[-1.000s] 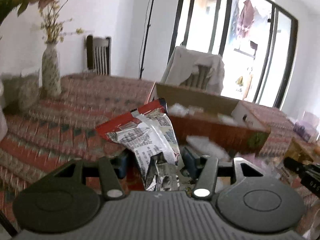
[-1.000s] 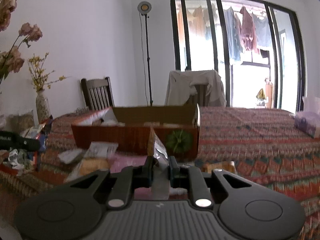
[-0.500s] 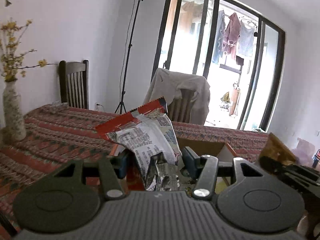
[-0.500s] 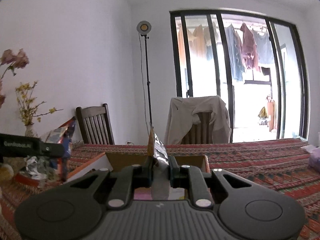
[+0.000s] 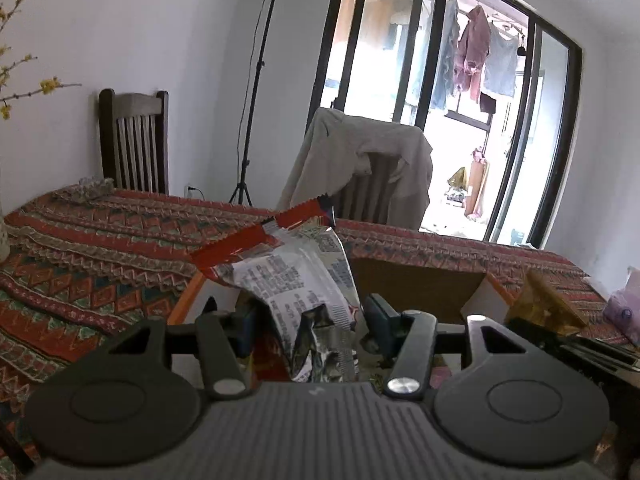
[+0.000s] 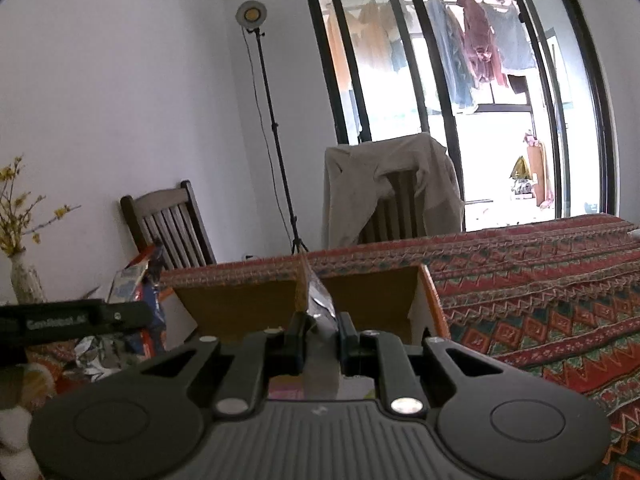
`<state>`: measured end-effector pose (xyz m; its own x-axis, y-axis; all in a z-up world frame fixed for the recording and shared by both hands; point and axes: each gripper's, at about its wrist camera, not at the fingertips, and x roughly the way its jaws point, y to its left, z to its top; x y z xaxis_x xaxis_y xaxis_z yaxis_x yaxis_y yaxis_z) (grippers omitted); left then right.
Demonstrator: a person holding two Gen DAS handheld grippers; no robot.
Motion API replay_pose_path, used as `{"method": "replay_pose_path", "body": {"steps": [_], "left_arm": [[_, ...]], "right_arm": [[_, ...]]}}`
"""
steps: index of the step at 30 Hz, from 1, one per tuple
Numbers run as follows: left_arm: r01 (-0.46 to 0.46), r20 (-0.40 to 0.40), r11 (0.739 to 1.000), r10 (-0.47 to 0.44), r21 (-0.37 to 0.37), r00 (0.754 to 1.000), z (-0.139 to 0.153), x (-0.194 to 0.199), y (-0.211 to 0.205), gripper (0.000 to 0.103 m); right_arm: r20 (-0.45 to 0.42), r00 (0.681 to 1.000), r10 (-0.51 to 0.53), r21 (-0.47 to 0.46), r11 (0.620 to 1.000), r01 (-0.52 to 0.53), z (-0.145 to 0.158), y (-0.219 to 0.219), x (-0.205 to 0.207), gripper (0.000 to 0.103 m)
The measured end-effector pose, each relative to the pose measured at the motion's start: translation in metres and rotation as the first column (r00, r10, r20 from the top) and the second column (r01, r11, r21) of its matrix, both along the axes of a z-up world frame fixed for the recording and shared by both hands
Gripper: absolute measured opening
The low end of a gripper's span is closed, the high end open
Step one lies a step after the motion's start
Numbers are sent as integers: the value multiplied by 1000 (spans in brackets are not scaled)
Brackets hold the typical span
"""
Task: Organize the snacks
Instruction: 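Carry both held packets over the cardboard box and open both tools, then move both tools back over the snack pile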
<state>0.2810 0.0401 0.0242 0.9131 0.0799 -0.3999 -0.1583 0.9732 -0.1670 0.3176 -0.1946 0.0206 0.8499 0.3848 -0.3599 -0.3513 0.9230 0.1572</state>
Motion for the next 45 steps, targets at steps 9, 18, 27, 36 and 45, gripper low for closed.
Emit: {"method": "replay_pose_path", "body": {"steps": [9, 18, 27, 36, 45], "left_arm": [[19, -11, 999, -19, 36, 1000, -13, -5, -5, 66], [-51, 49, 999, 51, 1, 997, -8, -15, 5, 103], [-92, 59, 995, 93, -26, 994, -4, -19, 11, 103], [-117, 83, 992, 121, -49, 989, 6, -30, 9, 103], [-84, 90, 992, 93, -96, 992, 36, -60, 12, 103]], "right_arm": [[0, 1000, -24, -71, 997, 24, -10, 6, -4, 18], [44, 997, -64, -62, 996, 67, -5, -3, -13, 103], [57, 994, -91, -45, 995, 93, 1, -9, -17, 103], [79, 993, -87, -31, 996, 89, 13, -14, -25, 103], [98, 991, -87, -64, 994, 94, 44, -19, -51, 103]]}}
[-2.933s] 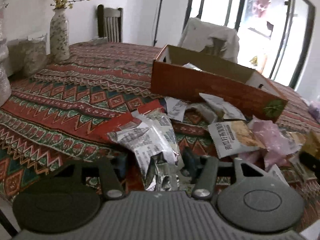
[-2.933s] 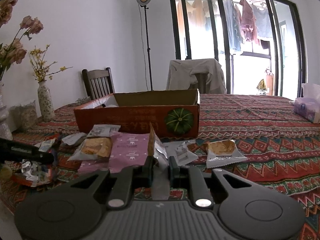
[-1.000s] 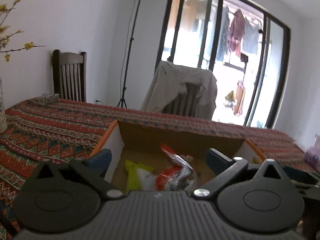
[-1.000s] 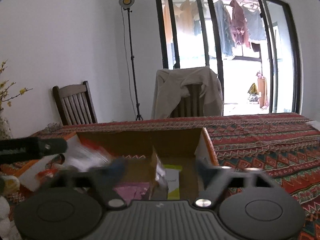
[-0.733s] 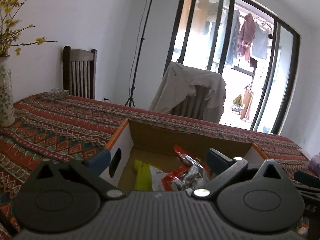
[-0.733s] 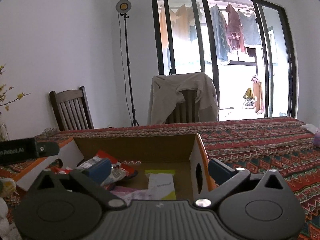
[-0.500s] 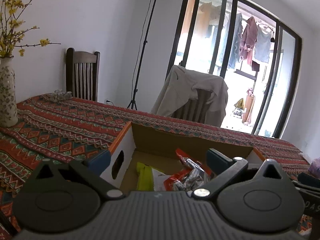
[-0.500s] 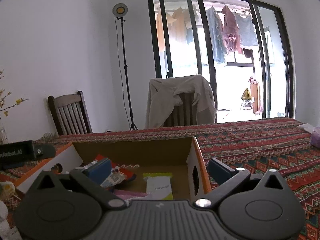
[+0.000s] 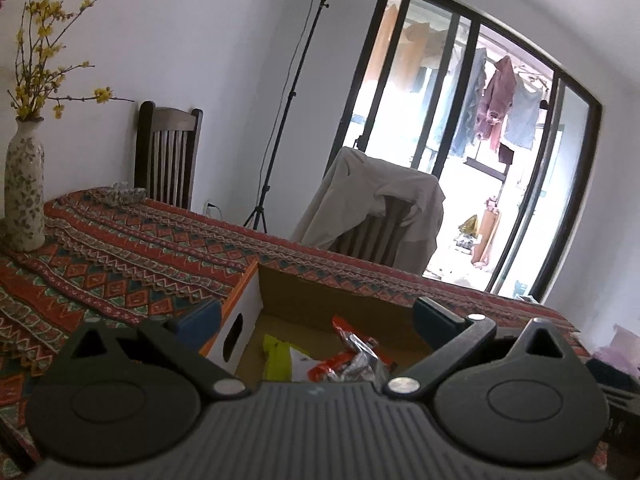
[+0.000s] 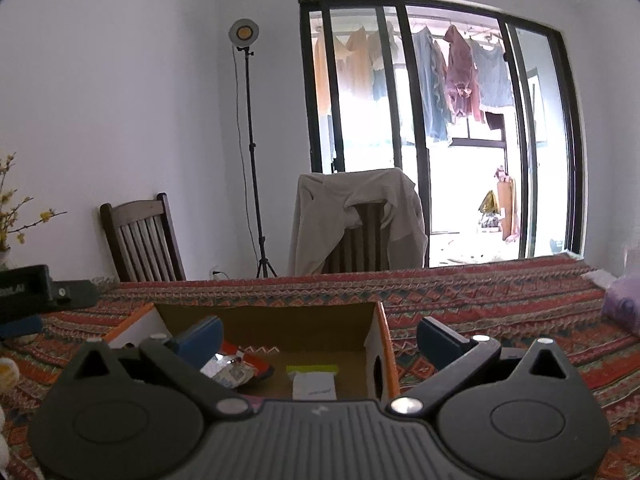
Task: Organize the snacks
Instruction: 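Move both tools back over the snack pile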
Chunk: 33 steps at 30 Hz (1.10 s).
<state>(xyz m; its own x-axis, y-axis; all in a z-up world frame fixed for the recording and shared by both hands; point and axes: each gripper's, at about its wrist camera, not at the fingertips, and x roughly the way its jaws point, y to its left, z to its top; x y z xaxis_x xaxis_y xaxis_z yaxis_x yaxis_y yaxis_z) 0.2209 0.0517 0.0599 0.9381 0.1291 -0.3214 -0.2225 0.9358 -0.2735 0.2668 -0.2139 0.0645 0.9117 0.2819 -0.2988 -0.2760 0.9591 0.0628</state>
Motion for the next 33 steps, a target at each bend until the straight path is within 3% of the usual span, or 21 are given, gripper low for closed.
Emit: {"method": "replay_pose_path", "body": {"steps": [8, 21, 33], "left_arm": [[26, -46, 1000, -26, -2, 999, -6, -40, 5, 103], [32, -154, 999, -30, 15, 988, -43, -108, 20, 103], [61, -177, 997, -52, 46, 983, -73, -185, 17, 103]], "right_arm": [[-25, 1000, 11, -22, 1000, -12, 2, -13, -37, 103], [-147, 988, 43, -43, 998, -50, -32, -29, -96, 103], [-274, 948, 160, -39, 983, -177, -68, -4, -156, 103]]}}
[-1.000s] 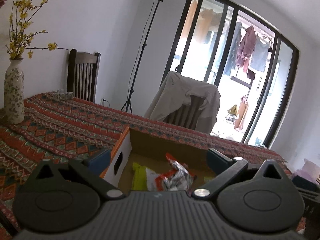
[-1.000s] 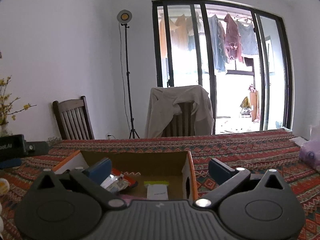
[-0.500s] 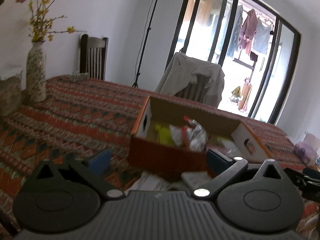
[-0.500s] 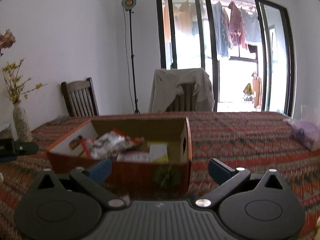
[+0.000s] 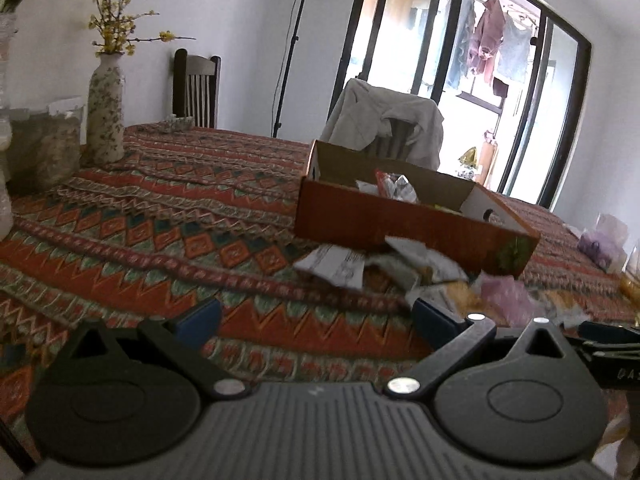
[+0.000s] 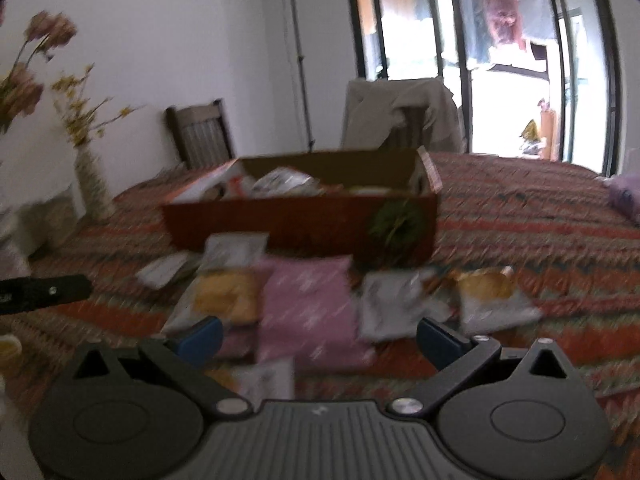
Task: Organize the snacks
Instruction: 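Move both tools back over the snack pile, then grasp a white cookie packet with the right tool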
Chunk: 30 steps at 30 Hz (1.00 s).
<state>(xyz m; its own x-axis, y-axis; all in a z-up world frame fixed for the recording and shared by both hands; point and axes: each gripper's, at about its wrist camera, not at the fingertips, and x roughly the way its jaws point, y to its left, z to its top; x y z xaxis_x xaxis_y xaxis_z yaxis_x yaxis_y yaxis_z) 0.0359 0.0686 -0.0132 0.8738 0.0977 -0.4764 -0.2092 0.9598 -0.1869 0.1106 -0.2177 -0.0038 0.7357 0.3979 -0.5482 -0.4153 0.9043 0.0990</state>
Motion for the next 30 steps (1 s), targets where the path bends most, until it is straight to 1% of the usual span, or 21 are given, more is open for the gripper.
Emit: {"method": "replay_pose_path", "body": {"steps": [6, 10, 12, 13, 15, 18, 20, 21, 23, 25, 27, 28, 29, 30], "left_arm": [[11, -13, 1000, -11, -13, 1000, -7, -16, 0, 103], [29, -23, 999, -29, -18, 999, -12, -22, -3, 103], [38, -30, 999, -38, -21, 999, -15, -24, -4, 103], [39, -34, 999, -40, -23, 999, -16, -25, -5, 103], [39, -40, 999, -40, -28, 998, -20, -27, -5, 103], [36, -45, 999, -37, -35, 998, -22, -29, -5, 103], [33, -48, 999, -35, -39, 998, -21, -29, -5, 103], [32, -48, 999, -34, -40, 998, -21, -29, -5, 103], [29, -49, 999, -31, -36, 998, -21, -29, -7, 103], [24, -53, 999, -26, -31, 998, -21, -29, -7, 103], [19, -57, 999, -21, -32, 998, -21, -29, -7, 103], [15, -59, 999, -17, -33, 998, -21, -29, -8, 103], [13, -61, 999, -15, -33, 998, -21, -28, -8, 103], [13, -62, 999, -15, -33, 998, -21, -28, -8, 103]], "right_arm": [[19, 998, 53, -42, 998, -52, -10, 24, -21, 103], [48, 998, 51, -89, 995, -47, -20, 36, -27, 102], [50, 997, 57, -115, 992, -51, -27, 42, -30, 101], [46, 997, 61, -122, 991, -55, -29, 43, -31, 99], [62, 996, 68, -105, 993, -61, -32, 43, -34, 96], [95, 991, 89, -102, 992, -80, -33, 43, -41, 89], [103, 989, 102, -89, 992, -93, -34, 42, -44, 81], [103, 989, 105, -83, 992, -97, -34, 41, -45, 79], [102, 988, 114, -76, 991, -107, -33, 40, -47, 72], [103, 986, 128, -69, 990, -121, -32, 38, -48, 67], [116, 984, 139, -77, 988, -130, -32, 39, -51, 64], [120, 982, 145, -76, 988, -137, -31, 39, -52, 56], [120, 981, 155, -70, 987, -147, -31, 38, -53, 37], [120, 979, 162, -69, 986, -155, -30, 38, -54, 24]]}}
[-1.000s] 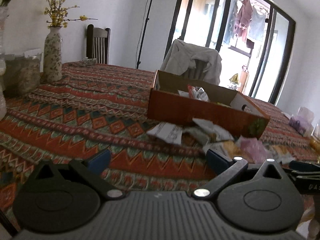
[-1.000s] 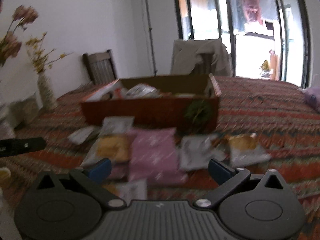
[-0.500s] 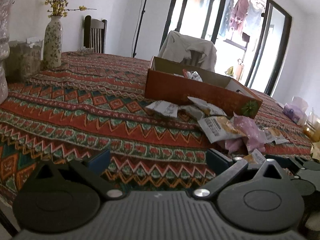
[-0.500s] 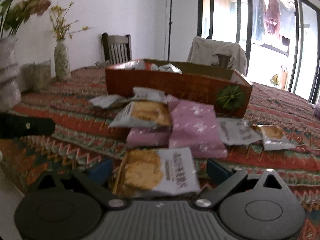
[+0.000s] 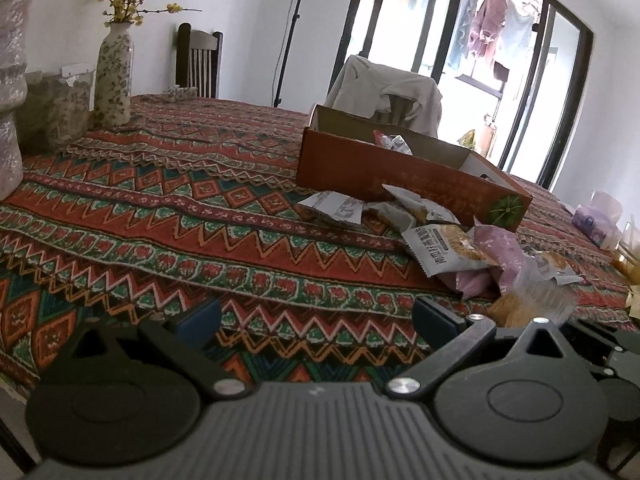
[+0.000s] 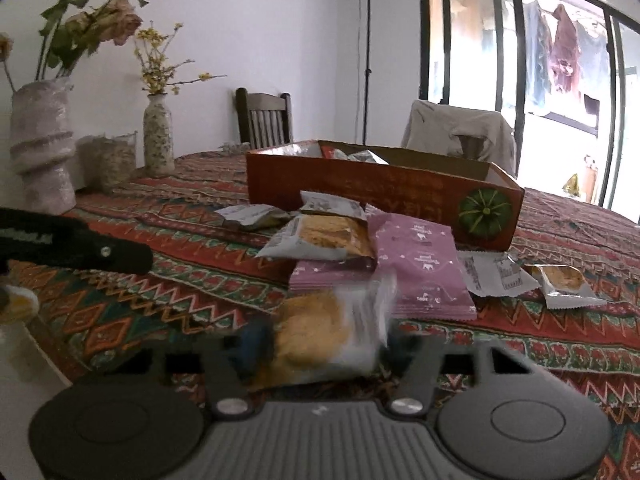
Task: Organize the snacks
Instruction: 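Grasp a white cookie packet with the right tool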
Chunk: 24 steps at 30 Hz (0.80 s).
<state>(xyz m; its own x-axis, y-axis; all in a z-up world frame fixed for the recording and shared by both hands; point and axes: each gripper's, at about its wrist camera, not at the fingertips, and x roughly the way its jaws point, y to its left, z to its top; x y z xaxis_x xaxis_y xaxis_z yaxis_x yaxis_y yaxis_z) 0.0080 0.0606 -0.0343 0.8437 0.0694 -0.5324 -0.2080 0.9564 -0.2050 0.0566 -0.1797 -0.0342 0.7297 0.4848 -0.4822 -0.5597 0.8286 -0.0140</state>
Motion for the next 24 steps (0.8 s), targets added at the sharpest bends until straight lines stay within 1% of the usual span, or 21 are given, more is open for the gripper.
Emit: {"method": "replay_pose_path", "body": {"steps": [1, 6, 11, 21, 24], "left_arm": [[1, 0, 1000, -1, 1, 1000, 0, 0, -1, 103], [9, -5, 1000, -9, 13, 1000, 1, 2, -7, 103], [13, -14, 1000, -13, 18, 1000, 1, 5, -11, 103], [46, -28, 999, -46, 11, 999, 6, 24, -26, 103], [62, -22, 998, -62, -8, 998, 10, 36, -33, 103]], "right_arm": [[4, 1000, 1, 1, 1000, -1, 0, -1, -1, 21], [18, 1000, 1, 29, 1000, -2, 3, -7, -3, 21], [59, 998, -17, 47, 999, 15, 8, -16, -5, 21], [89, 990, -108, 73, 992, 101, 13, -39, 11, 21], [98, 985, -142, 80, 988, 134, 13, -48, 18, 21]]}}
